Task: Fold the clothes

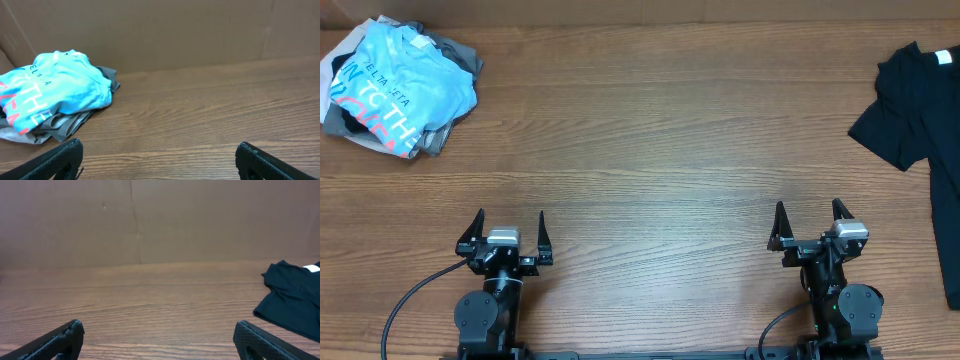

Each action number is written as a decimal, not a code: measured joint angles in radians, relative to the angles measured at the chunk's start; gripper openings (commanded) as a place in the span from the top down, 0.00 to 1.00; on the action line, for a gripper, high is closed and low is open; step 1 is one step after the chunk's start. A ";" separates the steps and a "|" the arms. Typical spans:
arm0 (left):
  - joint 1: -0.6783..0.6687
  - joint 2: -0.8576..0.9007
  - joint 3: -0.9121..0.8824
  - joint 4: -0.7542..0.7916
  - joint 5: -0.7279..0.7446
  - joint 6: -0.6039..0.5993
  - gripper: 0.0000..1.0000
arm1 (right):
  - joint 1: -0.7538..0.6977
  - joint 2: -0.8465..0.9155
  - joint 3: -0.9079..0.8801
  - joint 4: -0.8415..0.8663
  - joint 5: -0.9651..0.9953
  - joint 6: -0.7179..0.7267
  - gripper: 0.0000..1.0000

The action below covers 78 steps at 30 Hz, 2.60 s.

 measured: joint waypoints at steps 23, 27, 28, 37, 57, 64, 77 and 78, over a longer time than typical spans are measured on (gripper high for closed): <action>0.000 0.000 0.000 0.000 -0.004 0.000 0.00 | 0.000 0.000 0.001 0.443 -0.594 0.672 0.00; 0.000 0.000 0.000 0.000 -0.004 0.000 0.00 | 0.000 0.002 0.031 0.405 -0.576 0.654 0.00; 0.000 0.000 0.000 0.000 -0.004 0.000 0.00 | 0.000 0.008 0.056 0.372 -0.566 0.631 0.00; 0.000 0.000 0.000 -0.002 -0.007 0.001 0.00 | 0.000 0.364 0.499 -0.026 -0.246 0.250 0.00; 0.000 0.000 0.000 -0.001 -0.008 0.003 0.00 | -0.295 1.797 1.765 -0.933 0.042 0.018 0.00; 0.000 0.000 0.000 -0.001 -0.008 0.003 0.00 | -0.310 1.872 1.765 -0.886 0.060 0.015 0.00; 0.000 0.000 0.000 -0.001 -0.008 0.003 0.00 | -0.354 2.125 1.765 -0.899 0.079 0.016 0.03; 0.000 0.000 0.000 -0.001 -0.008 0.003 0.00 | -0.353 2.130 1.765 -0.899 0.079 0.015 0.04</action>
